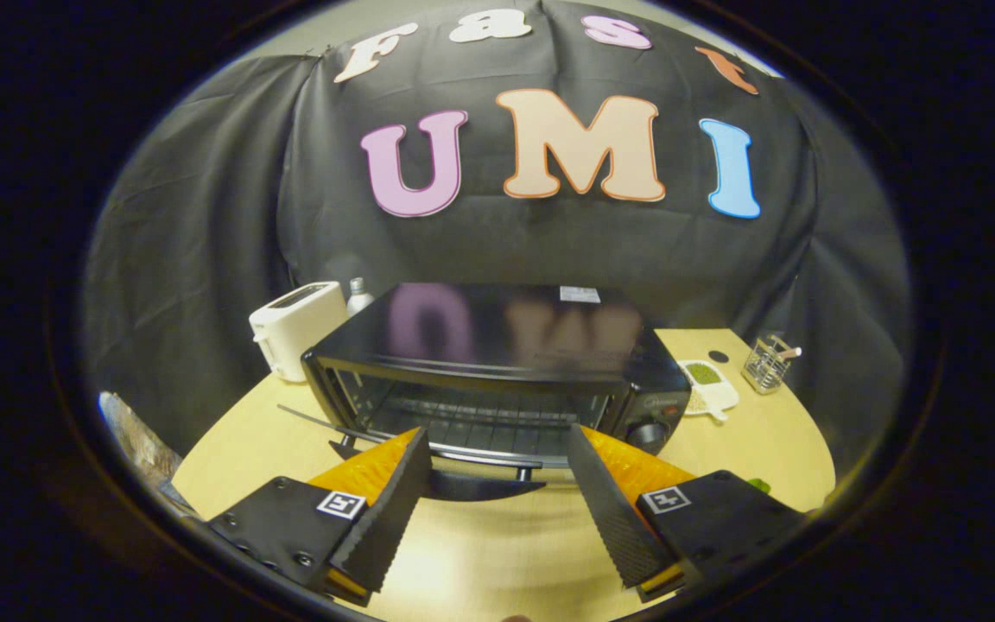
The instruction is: Open the toaster oven, put the food inside, and close the toaster oven door.
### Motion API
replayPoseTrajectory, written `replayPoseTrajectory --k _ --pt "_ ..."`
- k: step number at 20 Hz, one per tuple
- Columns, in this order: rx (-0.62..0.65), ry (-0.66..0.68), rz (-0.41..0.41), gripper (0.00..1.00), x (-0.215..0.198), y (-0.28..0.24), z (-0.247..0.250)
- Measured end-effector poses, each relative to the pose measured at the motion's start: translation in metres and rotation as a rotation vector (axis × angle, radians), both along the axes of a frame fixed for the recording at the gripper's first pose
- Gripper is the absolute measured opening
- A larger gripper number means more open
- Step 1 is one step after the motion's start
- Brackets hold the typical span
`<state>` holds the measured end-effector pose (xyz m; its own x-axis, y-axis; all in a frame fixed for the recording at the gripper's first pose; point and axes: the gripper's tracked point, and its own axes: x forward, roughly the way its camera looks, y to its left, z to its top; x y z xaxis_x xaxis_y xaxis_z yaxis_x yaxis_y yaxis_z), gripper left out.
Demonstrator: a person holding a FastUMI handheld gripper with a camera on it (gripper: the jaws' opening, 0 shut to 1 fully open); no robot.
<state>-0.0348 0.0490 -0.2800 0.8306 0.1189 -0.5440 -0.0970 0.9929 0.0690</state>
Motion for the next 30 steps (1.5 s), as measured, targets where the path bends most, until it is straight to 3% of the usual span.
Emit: replayPoseTrajectory --k 7,12,21,25,30 --pt "0.004 0.117 0.054 1.0 -0.053 0.002 -0.034" --pt "0.053 0.229 0.049 1.0 -0.084 0.002 -0.073" --pt "0.107 0.331 0.022 0.99 -0.096 0.005 -0.122" --pt "0.121 0.317 0.041 0.99 -0.092 0.004 -0.121" --pt "0.116 0.166 0.018 0.98 -0.06 -0.027 -0.078"
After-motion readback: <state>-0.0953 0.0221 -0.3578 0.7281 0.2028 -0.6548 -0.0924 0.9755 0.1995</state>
